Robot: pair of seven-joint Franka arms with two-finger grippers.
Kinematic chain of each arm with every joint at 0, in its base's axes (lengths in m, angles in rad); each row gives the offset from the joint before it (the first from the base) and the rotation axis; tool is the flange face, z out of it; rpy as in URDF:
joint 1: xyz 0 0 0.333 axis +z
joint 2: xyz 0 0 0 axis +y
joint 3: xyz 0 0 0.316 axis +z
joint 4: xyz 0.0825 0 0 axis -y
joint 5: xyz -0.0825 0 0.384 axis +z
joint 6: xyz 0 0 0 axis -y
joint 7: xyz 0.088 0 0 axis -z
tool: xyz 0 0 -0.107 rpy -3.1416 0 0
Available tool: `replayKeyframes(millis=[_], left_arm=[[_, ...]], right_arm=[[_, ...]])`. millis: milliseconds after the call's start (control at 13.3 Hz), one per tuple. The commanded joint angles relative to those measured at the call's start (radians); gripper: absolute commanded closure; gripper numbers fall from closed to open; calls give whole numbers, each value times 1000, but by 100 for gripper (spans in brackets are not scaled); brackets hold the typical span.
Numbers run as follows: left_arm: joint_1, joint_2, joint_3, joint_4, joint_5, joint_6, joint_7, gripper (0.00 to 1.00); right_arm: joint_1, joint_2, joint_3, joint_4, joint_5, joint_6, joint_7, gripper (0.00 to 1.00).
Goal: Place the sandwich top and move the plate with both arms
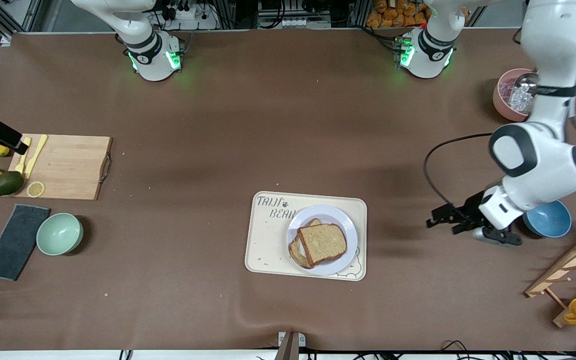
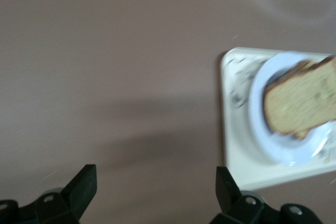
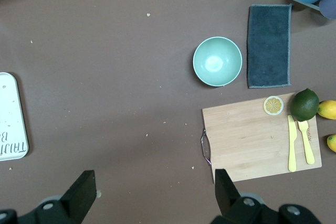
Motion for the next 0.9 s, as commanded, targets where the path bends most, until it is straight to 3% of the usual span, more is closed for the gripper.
replayKeyframes(millis=[0,375,675,825], left_arm=[[34,-99,2,24,187,-175,-101,0],[21,-179,-9,158,360,-423,-263,0],[-117,-294,121,158,373,-530,-260,0],[-131,-359,121,161,373,-614,-260,0]], right_arm=[[-14,3,6,10,21,-10,2,0],[-16,3,5,10,21,-12,2,0],[-20,5,6,10,21,-12,2,0],[-22,5,6,9,21,-12,2,0]])
